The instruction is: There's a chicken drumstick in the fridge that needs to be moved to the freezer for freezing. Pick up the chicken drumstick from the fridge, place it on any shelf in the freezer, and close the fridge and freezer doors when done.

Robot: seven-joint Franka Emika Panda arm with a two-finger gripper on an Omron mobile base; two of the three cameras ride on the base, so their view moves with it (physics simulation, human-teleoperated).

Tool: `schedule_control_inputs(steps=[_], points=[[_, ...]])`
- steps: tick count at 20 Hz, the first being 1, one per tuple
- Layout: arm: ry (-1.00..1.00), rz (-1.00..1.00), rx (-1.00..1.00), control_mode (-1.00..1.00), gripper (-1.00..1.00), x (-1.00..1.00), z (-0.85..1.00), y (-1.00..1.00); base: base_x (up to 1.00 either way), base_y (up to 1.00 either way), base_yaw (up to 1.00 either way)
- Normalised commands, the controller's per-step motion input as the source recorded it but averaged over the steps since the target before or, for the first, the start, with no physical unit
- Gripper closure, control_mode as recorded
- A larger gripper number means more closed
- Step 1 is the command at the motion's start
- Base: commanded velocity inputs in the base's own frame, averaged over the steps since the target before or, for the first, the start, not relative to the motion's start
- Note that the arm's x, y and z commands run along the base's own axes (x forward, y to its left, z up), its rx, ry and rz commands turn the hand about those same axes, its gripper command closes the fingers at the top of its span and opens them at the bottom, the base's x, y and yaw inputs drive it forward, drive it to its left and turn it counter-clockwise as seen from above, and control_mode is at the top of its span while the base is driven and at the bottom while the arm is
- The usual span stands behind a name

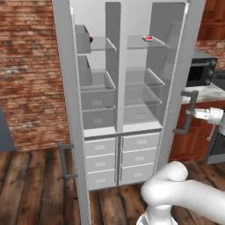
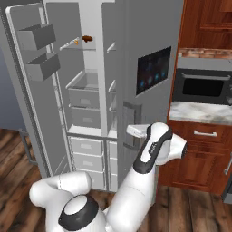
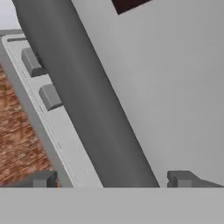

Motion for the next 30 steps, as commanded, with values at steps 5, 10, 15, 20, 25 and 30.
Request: schedule_control_inputs(steps=[5,10,15,20,25,30], points=[[-0.04,0.15,0.05,-1.00,-1.00,0.61,-0.05,1.00,0.00,0.00,0.00],[0.03,0.06,0.02,-1.00,-1.00,0.63,0.00,0.84,0.00,0.00,0.00],[0.09,0.01,0.00,-1.00,-1.00,0.71,0.06,0.30,0.00,0.00,0.00],[0.02,-0.01,0.00,-1.00,-1.00,0.64,0.04,0.24,0.00,0.00,0.00],[0.00,-0.05,-0.01,-1.00,-1.00,0.55,0.00,0.46,0.00,0.00,0.00],[0.00,-0.09,-0.03,-1.00,-1.00,0.42,0.00,0.46,0.00,0.00,0.00]])
